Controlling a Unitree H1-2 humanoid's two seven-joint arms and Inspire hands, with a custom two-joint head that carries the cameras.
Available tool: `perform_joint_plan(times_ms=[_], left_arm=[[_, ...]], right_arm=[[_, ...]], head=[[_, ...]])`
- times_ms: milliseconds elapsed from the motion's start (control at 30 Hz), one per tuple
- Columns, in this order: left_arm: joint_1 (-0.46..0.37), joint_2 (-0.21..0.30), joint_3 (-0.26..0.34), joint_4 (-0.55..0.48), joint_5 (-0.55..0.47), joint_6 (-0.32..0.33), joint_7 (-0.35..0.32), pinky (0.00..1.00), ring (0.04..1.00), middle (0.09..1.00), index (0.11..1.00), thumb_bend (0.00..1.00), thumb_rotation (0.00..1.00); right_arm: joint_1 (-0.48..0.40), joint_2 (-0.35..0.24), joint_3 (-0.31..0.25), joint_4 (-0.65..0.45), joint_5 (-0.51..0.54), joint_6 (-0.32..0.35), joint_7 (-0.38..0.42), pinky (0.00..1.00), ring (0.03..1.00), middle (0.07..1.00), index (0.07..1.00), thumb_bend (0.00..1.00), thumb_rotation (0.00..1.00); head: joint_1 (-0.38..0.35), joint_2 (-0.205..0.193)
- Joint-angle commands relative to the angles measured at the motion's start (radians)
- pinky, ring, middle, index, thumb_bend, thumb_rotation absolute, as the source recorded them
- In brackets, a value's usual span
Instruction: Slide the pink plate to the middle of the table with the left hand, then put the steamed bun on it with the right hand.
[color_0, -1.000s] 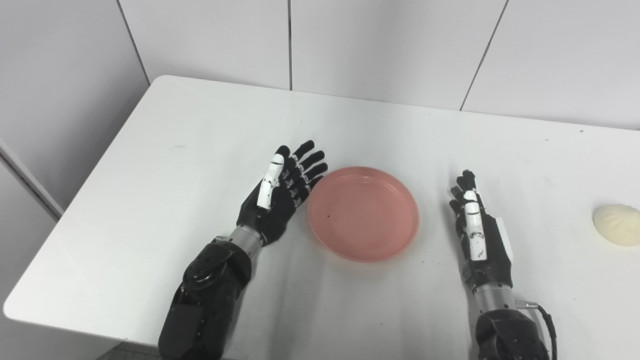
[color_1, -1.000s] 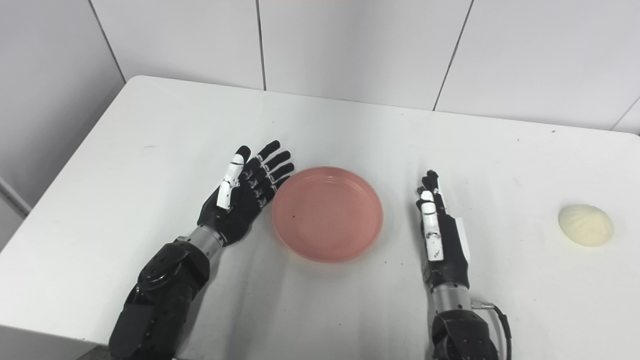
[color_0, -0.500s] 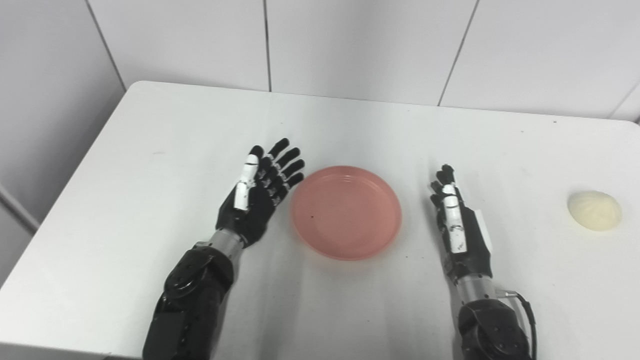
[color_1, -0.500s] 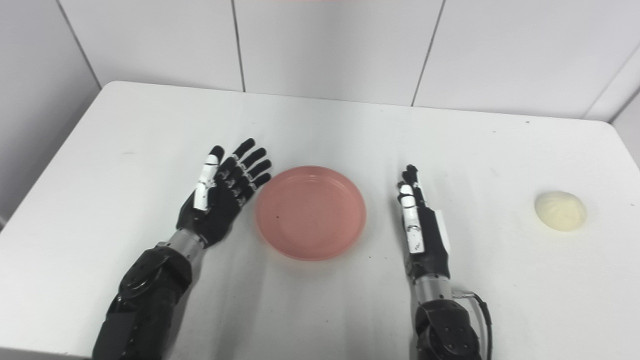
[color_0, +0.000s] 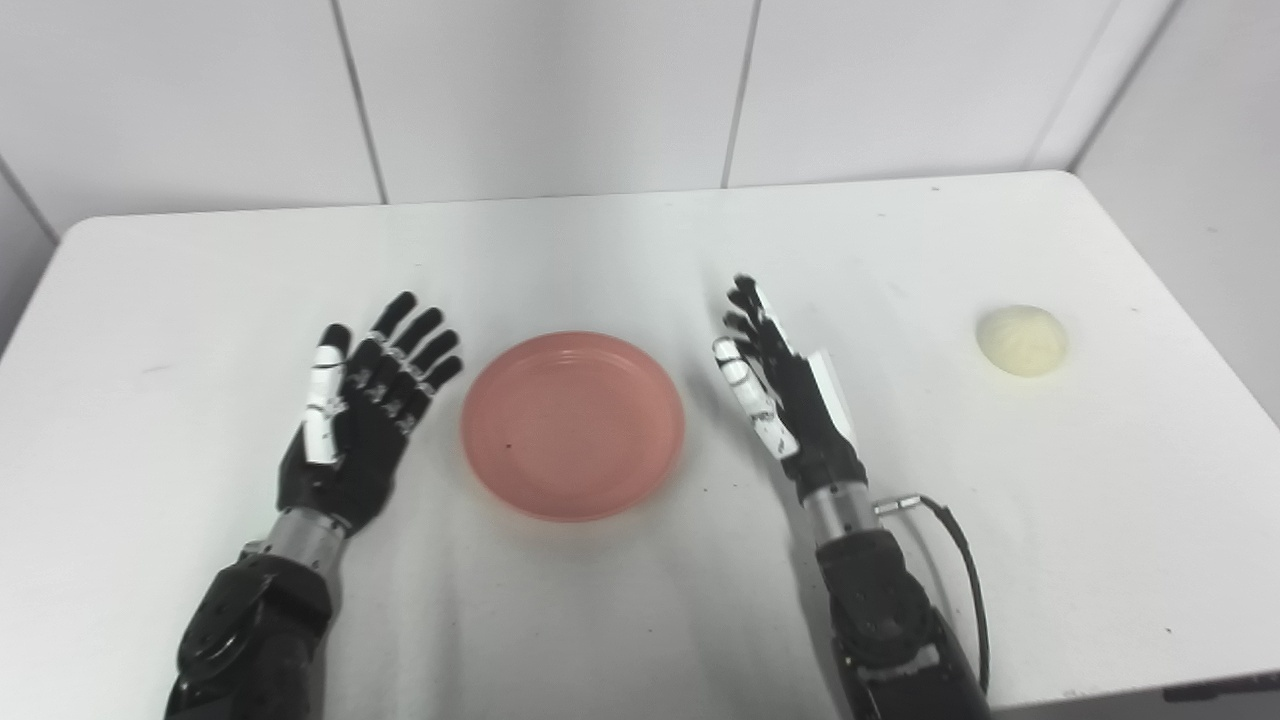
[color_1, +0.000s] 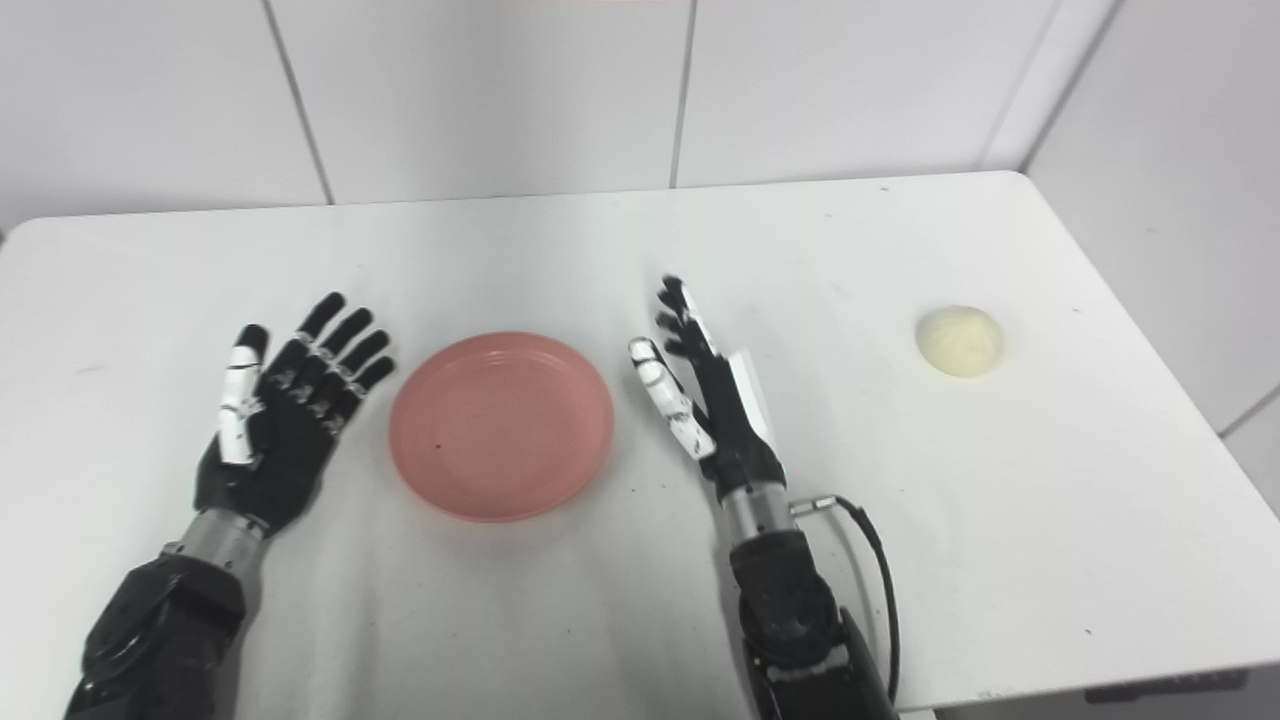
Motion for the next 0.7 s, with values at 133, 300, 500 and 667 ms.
perform_joint_plan(times_ms=[133,300,500,667], left_arm=[[0.049,0.04,0.017,0.18,0.015,0.009,-0.003,0.84,0.849,0.864,0.865,0.54,0.97],[0.033,0.051,0.026,0.236,0.009,-0.016,-0.032,0.82,0.833,0.85,0.854,0.55,0.96],[0.013,0.065,0.037,0.302,0.0,-0.039,-0.072,0.81,0.829,0.849,0.852,0.55,0.95],[0.001,0.069,0.049,0.337,0.005,-0.053,-0.075,0.8,0.817,0.837,0.837,0.54,0.95]], right_arm=[[-0.073,-0.039,-0.035,-0.039,-0.096,-0.053,-0.078,0.71,0.777,0.847,0.884,0.72,0.93],[-0.093,-0.073,-0.062,-0.095,-0.151,-0.029,-0.086,0.67,0.749,0.832,0.873,0.77,0.78],[-0.118,-0.136,-0.111,-0.189,-0.236,0.055,-0.055,0.67,0.783,0.837,0.881,0.86,0.58],[-0.134,-0.199,-0.153,-0.156,-0.259,0.052,-0.072,0.69,0.807,0.873,0.883,0.88,0.56]], head=[[-0.056,-0.02],[-0.082,-0.03],[-0.111,-0.043],[-0.128,-0.054]])
